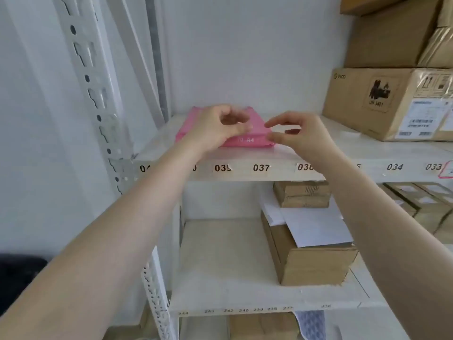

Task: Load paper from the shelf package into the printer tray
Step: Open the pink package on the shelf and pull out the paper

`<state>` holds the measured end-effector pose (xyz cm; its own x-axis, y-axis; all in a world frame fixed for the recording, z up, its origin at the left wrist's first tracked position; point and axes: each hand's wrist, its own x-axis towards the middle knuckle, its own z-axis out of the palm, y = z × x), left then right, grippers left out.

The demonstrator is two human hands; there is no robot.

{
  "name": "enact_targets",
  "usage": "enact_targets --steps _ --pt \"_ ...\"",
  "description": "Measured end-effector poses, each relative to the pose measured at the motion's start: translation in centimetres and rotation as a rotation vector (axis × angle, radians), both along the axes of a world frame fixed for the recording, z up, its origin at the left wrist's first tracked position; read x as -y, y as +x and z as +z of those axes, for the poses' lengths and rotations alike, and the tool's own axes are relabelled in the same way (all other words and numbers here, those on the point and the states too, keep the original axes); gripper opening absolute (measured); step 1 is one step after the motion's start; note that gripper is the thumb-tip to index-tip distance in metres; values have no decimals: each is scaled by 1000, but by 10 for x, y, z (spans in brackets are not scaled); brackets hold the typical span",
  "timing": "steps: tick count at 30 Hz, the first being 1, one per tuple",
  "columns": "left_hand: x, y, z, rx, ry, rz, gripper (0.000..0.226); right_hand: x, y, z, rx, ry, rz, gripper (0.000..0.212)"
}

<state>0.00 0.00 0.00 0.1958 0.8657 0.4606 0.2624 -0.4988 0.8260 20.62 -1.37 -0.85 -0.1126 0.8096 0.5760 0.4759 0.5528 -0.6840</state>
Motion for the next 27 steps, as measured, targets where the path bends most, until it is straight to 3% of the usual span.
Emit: enact_targets --steps 4,9,12,20,27 --pt "-20 3 -3 -260 13 30 26 -16 3 0 150 -76 18 30" --pt "-44 9 -6 -289 50 7 19 -36 6 -4 213 -86 46 34" --pt "-50 13 -6 -318 70 -19 17 -44 5 -5 237 -37 31 25" --pt "-50 12 -9 -397 130 -7 25 -51 8 -9 129 -9 -22 11" --pt "-51 0 -8 -476 207 167 20 -52 6 -6 10 -45 26 10"
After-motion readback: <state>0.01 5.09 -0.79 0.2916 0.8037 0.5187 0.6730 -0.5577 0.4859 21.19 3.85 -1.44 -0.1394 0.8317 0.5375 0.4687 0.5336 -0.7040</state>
